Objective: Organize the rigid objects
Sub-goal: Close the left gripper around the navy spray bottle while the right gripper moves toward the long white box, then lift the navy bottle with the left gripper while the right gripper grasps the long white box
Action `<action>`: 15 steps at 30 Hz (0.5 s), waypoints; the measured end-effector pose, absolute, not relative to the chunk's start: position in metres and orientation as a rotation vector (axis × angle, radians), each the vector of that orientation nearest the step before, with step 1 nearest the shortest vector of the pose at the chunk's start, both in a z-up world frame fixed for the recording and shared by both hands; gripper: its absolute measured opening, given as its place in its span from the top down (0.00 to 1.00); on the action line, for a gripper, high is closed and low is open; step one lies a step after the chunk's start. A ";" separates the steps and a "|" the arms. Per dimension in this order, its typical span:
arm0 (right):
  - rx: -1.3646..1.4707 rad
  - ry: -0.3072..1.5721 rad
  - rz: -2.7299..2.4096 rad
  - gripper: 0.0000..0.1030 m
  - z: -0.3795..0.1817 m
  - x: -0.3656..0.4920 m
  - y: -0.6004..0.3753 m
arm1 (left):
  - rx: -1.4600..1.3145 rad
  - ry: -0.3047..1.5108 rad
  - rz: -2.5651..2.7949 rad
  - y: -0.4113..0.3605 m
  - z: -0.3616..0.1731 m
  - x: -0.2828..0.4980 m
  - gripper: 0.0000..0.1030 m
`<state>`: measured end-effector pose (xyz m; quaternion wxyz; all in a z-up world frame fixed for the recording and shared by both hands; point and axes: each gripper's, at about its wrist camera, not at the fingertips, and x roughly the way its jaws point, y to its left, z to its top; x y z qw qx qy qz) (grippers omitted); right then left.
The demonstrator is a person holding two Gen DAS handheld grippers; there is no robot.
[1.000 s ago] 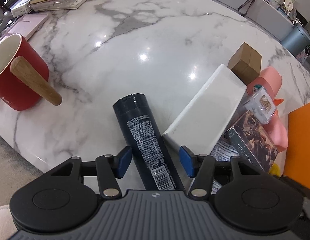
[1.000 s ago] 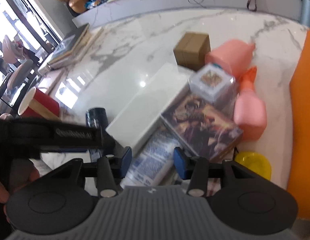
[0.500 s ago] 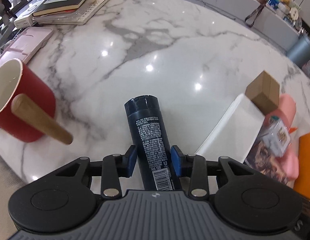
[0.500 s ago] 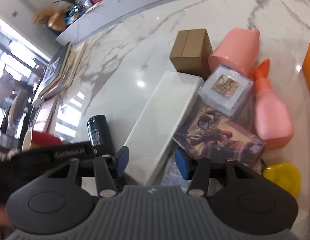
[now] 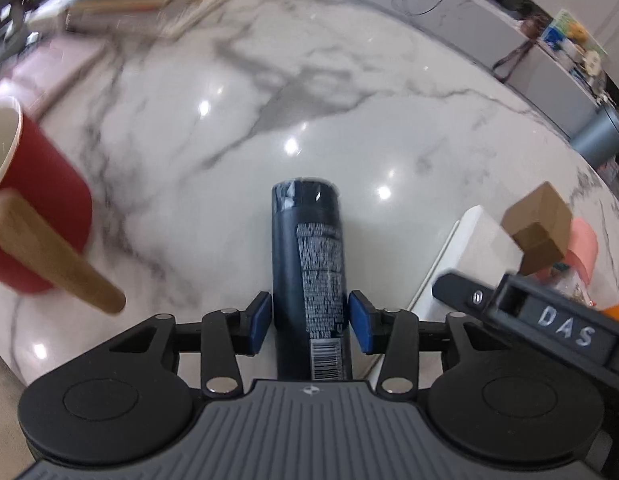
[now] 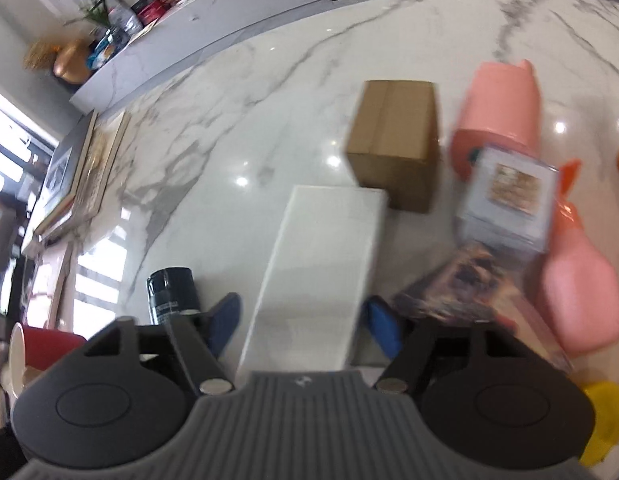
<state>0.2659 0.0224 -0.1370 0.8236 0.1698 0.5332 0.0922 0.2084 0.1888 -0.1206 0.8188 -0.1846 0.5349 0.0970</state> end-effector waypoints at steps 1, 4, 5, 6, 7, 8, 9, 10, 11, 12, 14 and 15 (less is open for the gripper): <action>0.348 1.131 0.191 0.25 -0.138 0.267 0.026 | -0.406 1.131 0.217 0.192 -0.121 0.208 0.50; 0.334 1.124 0.204 0.27 -0.141 0.269 0.030 | -0.411 1.126 0.233 0.195 -0.121 0.207 0.51; 0.325 1.124 0.214 0.30 -0.142 0.270 0.031 | -0.412 1.123 0.236 0.195 -0.121 0.206 0.52; 0.313 1.125 0.223 0.39 -0.141 0.270 0.032 | -0.404 1.122 0.238 0.195 -0.121 0.206 0.53; 0.308 1.127 0.239 0.39 -0.141 0.270 0.031 | -0.392 1.123 0.239 0.194 -0.121 0.205 0.54; 0.305 1.133 0.256 0.39 -0.142 0.271 0.030 | -0.377 1.124 0.236 0.192 -0.120 0.205 0.54; 0.295 1.139 0.270 0.39 -0.142 0.272 0.029 | -0.369 1.124 0.236 0.191 -0.120 0.205 0.54; 0.286 1.147 0.287 0.39 -0.142 0.273 0.028 | -0.365 1.126 0.236 0.190 -0.120 0.205 0.54; 0.277 1.157 0.309 0.39 -0.142 0.275 0.027 | -0.357 1.130 0.236 0.189 -0.120 0.204 0.54; 0.260 1.168 0.339 0.39 -0.142 0.278 0.025 | -0.348 1.134 0.237 0.188 -0.119 0.203 0.54; 0.208 1.194 0.394 0.39 -0.141 0.284 0.024 | -0.328 1.141 0.238 0.187 -0.120 0.204 0.54; 0.189 1.211 0.416 0.39 -0.140 0.287 0.023 | -0.318 1.144 0.238 0.186 -0.121 0.205 0.54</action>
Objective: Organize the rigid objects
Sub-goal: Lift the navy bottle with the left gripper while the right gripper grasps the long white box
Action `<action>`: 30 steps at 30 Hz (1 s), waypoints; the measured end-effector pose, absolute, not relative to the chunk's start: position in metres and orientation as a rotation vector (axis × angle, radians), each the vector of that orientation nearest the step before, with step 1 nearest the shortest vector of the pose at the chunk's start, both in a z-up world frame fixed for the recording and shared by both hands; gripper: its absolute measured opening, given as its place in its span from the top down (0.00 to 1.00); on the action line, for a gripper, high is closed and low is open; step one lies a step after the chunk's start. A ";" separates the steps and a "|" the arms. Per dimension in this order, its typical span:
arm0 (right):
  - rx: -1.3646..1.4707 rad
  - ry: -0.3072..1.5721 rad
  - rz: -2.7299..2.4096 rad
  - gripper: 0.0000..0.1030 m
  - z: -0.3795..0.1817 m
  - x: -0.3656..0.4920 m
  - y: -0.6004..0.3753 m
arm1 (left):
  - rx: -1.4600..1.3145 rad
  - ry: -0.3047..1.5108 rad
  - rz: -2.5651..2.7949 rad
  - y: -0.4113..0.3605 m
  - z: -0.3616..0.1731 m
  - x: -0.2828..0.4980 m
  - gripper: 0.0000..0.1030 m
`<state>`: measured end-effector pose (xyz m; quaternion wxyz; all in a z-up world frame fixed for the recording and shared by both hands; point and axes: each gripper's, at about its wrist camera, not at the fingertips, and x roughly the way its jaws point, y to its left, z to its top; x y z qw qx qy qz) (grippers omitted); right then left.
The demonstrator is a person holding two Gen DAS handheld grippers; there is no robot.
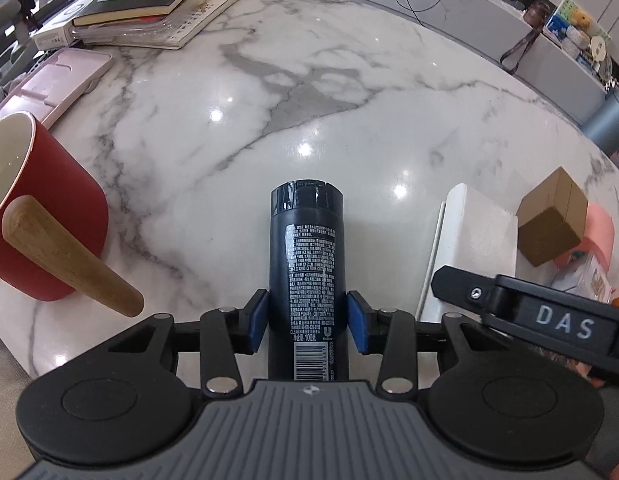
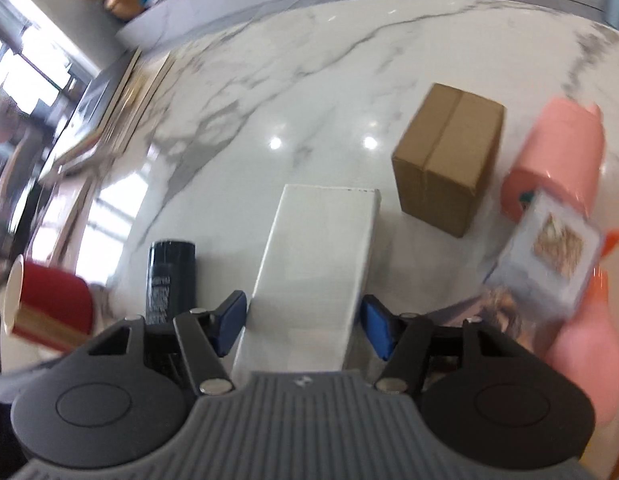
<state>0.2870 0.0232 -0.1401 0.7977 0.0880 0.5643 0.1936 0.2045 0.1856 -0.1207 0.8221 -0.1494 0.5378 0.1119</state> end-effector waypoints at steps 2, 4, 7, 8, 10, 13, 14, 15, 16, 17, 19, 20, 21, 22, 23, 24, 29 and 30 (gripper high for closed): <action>0.130 1.227 0.466 0.39 -0.138 0.288 0.025 | -0.332 1.140 0.241 0.187 -0.121 0.204 0.54; 0.101 1.229 0.499 0.38 -0.138 0.286 0.026 | -0.388 1.128 0.252 0.195 -0.121 0.201 0.54; 0.077 1.211 0.501 0.36 -0.139 0.281 0.029 | -0.395 1.125 0.264 0.197 -0.121 0.200 0.54; 0.071 1.205 0.494 0.36 -0.140 0.279 0.030 | -0.385 1.127 0.265 0.195 -0.121 0.200 0.53; 0.066 1.192 0.488 0.35 -0.140 0.276 0.031 | -0.363 1.128 0.281 0.193 -0.122 0.202 0.52; 0.036 1.170 0.496 0.34 -0.140 0.269 0.031 | -0.370 1.119 0.299 0.195 -0.123 0.202 0.51; 0.028 1.165 0.502 0.30 -0.140 0.267 0.031 | -0.375 1.116 0.305 0.196 -0.123 0.202 0.48; 0.018 1.163 0.516 0.26 -0.140 0.265 0.031 | -0.377 1.113 0.310 0.197 -0.123 0.202 0.48; 0.006 1.155 0.532 0.25 -0.141 0.261 0.032 | -0.377 1.111 0.315 0.197 -0.123 0.201 0.48; -0.018 1.141 0.537 0.24 -0.141 0.257 0.034 | -0.372 1.110 0.318 0.196 -0.123 0.201 0.46; -0.066 1.109 0.533 0.24 -0.142 0.250 0.041 | -0.338 1.111 0.325 0.192 -0.123 0.203 0.45; -0.083 1.091 0.522 0.24 -0.143 0.248 0.044 | -0.317 1.111 0.328 0.189 -0.124 0.204 0.45; -0.100 1.073 0.510 0.24 -0.144 0.246 0.047 | -0.292 1.114 0.331 0.186 -0.124 0.206 0.45; -0.116 1.058 0.496 0.24 -0.145 0.244 0.050 | -0.272 1.117 0.330 0.183 -0.125 0.207 0.45; -0.132 1.045 0.482 0.26 -0.146 0.243 0.052 | -0.257 1.120 0.332 0.181 -0.125 0.208 0.45; -0.158 1.032 0.463 0.30 -0.147 0.241 0.055 | -0.247 1.119 0.336 0.180 -0.126 0.208 0.48; -0.157 1.019 0.441 0.33 -0.147 0.240 0.055 | -0.227 1.115 0.339 0.178 -0.126 0.208 0.54; -0.146 1.021 0.446 0.34 -0.147 0.239 0.055 | -0.234 1.113 0.338 0.179 -0.126 0.207 0.54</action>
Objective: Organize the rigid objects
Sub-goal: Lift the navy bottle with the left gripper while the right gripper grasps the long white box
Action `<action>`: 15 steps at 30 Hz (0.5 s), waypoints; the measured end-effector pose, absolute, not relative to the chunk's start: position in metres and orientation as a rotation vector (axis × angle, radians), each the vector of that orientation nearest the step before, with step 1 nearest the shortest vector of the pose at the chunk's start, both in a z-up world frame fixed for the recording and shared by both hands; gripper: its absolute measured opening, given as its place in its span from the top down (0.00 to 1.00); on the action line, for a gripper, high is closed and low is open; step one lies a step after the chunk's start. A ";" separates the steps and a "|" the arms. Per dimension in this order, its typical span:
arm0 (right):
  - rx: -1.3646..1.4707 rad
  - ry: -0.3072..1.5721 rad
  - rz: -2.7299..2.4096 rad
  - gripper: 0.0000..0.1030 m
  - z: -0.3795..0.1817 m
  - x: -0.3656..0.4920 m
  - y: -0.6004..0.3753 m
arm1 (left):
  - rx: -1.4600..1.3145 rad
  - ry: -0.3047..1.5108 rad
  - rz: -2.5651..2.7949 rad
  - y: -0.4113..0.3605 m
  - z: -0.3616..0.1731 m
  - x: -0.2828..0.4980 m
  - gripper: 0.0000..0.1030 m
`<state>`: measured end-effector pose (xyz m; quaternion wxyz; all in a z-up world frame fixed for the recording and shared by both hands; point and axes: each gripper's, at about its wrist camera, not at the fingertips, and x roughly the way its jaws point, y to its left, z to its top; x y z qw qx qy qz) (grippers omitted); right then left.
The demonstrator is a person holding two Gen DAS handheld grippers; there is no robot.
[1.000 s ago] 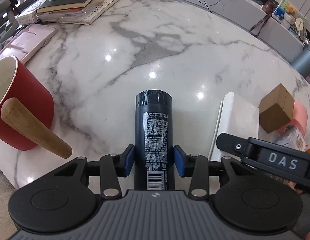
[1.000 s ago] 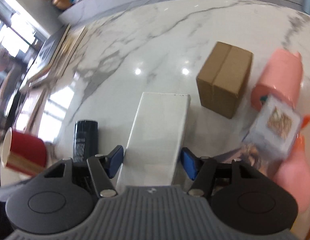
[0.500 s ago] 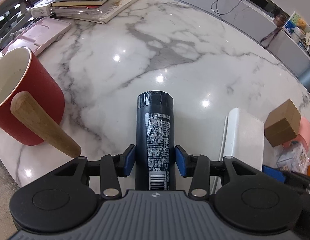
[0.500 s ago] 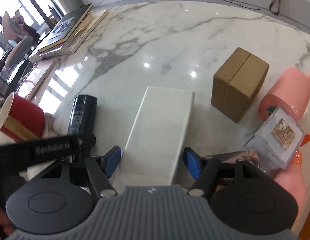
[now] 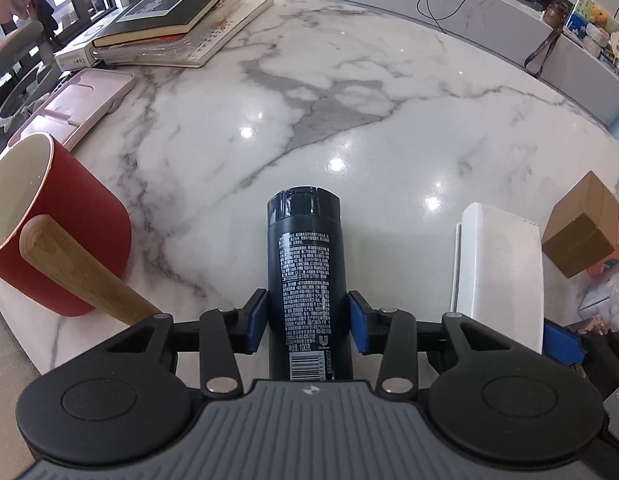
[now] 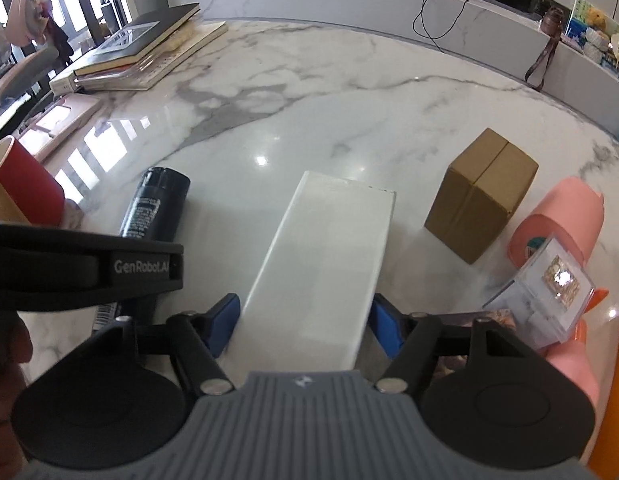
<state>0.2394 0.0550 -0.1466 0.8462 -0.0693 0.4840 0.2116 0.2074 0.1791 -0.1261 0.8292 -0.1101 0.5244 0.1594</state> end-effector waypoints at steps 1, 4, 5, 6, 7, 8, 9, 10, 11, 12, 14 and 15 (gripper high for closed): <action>-0.126 1.024 0.456 0.34 -0.146 0.240 0.053 | -0.242 1.110 0.336 0.180 -0.126 0.207 0.54; -0.071 1.038 0.467 0.36 -0.144 0.238 0.046 | -0.291 1.099 0.307 0.184 -0.124 0.204 0.55; -0.047 1.043 0.469 0.36 -0.143 0.238 0.043 | -0.309 1.096 0.301 0.186 -0.124 0.203 0.55; -0.031 1.041 0.471 0.37 -0.141 0.236 0.040 | -0.323 1.096 0.297 0.188 -0.124 0.202 0.55; -0.023 1.036 0.471 0.37 -0.139 0.235 0.038 | -0.337 1.096 0.292 0.189 -0.123 0.202 0.55; -0.018 1.033 0.473 0.38 -0.136 0.234 0.035 | -0.353 1.095 0.283 0.190 -0.123 0.202 0.55; -0.005 1.034 0.476 0.38 -0.134 0.234 0.032 | -0.378 1.091 0.268 0.192 -0.122 0.201 0.55; 0.024 1.040 0.478 0.38 -0.131 0.234 0.026 | -0.396 1.085 0.255 0.194 -0.121 0.200 0.55; 0.050 1.045 0.477 0.39 -0.128 0.234 0.021 | -0.403 1.081 0.245 0.194 -0.119 0.199 0.55; 0.065 1.050 0.477 0.39 -0.125 0.234 0.018 | -0.406 1.076 0.236 0.193 -0.116 0.198 0.55; 0.092 1.051 0.479 0.39 -0.120 0.233 0.010 | -0.399 1.063 0.217 0.189 -0.109 0.196 0.55; 0.104 1.050 0.478 0.40 -0.117 0.231 0.006 | -0.393 1.060 0.207 0.187 -0.106 0.195 0.55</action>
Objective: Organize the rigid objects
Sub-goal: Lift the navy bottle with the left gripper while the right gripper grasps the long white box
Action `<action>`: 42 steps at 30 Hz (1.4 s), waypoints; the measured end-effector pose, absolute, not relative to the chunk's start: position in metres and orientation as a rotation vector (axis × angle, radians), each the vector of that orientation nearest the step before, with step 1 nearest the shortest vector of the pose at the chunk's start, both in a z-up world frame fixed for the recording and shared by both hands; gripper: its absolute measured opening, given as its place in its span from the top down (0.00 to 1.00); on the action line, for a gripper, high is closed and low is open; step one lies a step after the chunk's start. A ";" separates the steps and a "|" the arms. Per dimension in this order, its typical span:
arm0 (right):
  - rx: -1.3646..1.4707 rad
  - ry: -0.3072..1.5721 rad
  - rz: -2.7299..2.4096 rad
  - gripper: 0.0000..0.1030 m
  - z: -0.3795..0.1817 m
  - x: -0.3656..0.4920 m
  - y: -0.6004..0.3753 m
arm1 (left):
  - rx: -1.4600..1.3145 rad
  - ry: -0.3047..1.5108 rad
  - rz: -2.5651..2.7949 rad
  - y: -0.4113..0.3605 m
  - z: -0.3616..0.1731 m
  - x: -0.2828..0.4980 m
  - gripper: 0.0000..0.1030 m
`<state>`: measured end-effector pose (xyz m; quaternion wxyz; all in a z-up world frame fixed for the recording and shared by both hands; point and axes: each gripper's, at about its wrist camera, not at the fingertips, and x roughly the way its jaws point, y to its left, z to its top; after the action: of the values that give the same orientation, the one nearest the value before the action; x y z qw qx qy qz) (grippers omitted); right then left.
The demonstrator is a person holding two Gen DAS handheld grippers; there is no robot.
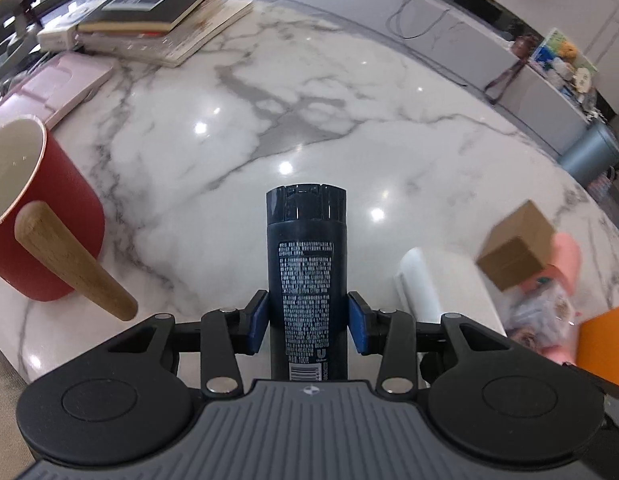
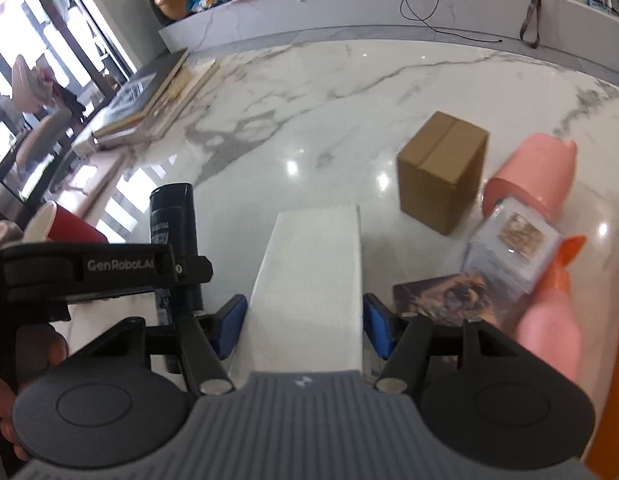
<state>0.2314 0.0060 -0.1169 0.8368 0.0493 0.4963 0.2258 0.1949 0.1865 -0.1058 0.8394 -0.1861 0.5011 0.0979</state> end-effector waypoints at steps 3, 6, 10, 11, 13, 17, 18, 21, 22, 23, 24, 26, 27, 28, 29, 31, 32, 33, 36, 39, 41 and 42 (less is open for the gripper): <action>0.129 1.072 0.470 0.40 -0.113 0.227 -0.004 | -0.379 1.052 0.175 0.176 -0.094 0.190 0.55; 0.095 1.116 0.465 0.40 -0.110 0.215 -0.012 | -0.378 1.075 0.154 0.166 -0.091 0.183 0.55; 0.097 1.133 0.481 0.40 -0.099 0.194 -0.029 | -0.389 1.129 0.107 0.151 -0.094 0.173 0.55; 0.098 1.133 0.482 0.40 -0.096 0.188 -0.033 | -0.396 1.139 0.085 0.146 -0.094 0.170 0.55; 0.095 1.139 0.479 0.41 -0.091 0.178 -0.042 | -0.411 1.156 0.041 0.136 -0.094 0.163 0.55; 0.107 1.168 0.490 0.41 -0.090 0.159 -0.056 | -0.392 1.167 0.024 0.118 -0.097 0.152 0.55; 0.099 1.175 0.489 0.41 -0.092 0.155 -0.057 | -0.391 1.171 0.021 0.115 -0.098 0.149 0.55; 0.118 1.208 0.483 0.41 -0.103 0.152 -0.059 | -0.386 1.172 0.017 0.109 -0.098 0.144 0.55; 0.135 1.221 0.482 0.41 -0.108 0.152 -0.059 | -0.379 1.170 0.017 0.108 -0.097 0.142 0.55; 0.152 1.230 0.485 0.41 -0.113 0.153 -0.060 | -0.373 1.169 0.019 0.108 -0.097 0.141 0.55; 0.167 1.232 0.489 0.41 -0.116 0.153 -0.060 | -0.372 1.172 0.021 0.107 -0.097 0.141 0.55; 0.194 1.228 0.494 0.41 -0.118 0.154 -0.062 | -0.375 1.182 0.027 0.106 -0.099 0.139 0.55; 0.192 1.229 0.494 0.41 -0.118 0.155 -0.061 | -0.378 1.187 0.028 0.106 -0.100 0.139 0.55; 0.189 1.229 0.492 0.41 -0.118 0.155 -0.059 | -0.382 1.192 0.028 0.107 -0.102 0.138 0.55; 0.183 1.227 0.486 0.40 -0.118 0.156 -0.057 | -0.382 1.196 0.029 0.107 -0.103 0.138 0.55; 0.148 1.216 0.476 0.40 -0.117 0.156 -0.049 | -0.379 1.201 0.035 0.106 -0.104 0.138 0.55; 0.115 1.207 0.472 0.38 -0.116 0.155 -0.043 | -0.380 1.203 0.038 0.106 -0.105 0.139 0.55; 0.088 1.197 0.471 0.35 -0.116 0.154 -0.038 | -0.386 1.203 0.042 0.107 -0.105 0.139 0.55; 0.035 1.172 0.465 0.28 -0.117 0.154 -0.027 | -0.415 1.194 0.060 0.111 -0.105 0.137 0.55; -0.019 1.151 0.440 0.38 -0.119 0.157 -0.020 | -0.418 1.192 0.093 0.112 -0.106 0.136 0.55; -0.042 1.130 0.439 0.41 -0.120 0.157 -0.019 | -0.431 1.190 0.086 0.112 -0.106 0.137 0.55; -0.028 1.130 0.440 0.41 -0.120 0.158 -0.021 | -0.435 1.190 0.083 0.112 -0.106 0.137 0.55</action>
<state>0.1579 -0.0208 -0.1201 0.8217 -0.0133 0.5309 0.2068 0.1372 0.1121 -0.1063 0.8052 -0.2034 0.5557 0.0389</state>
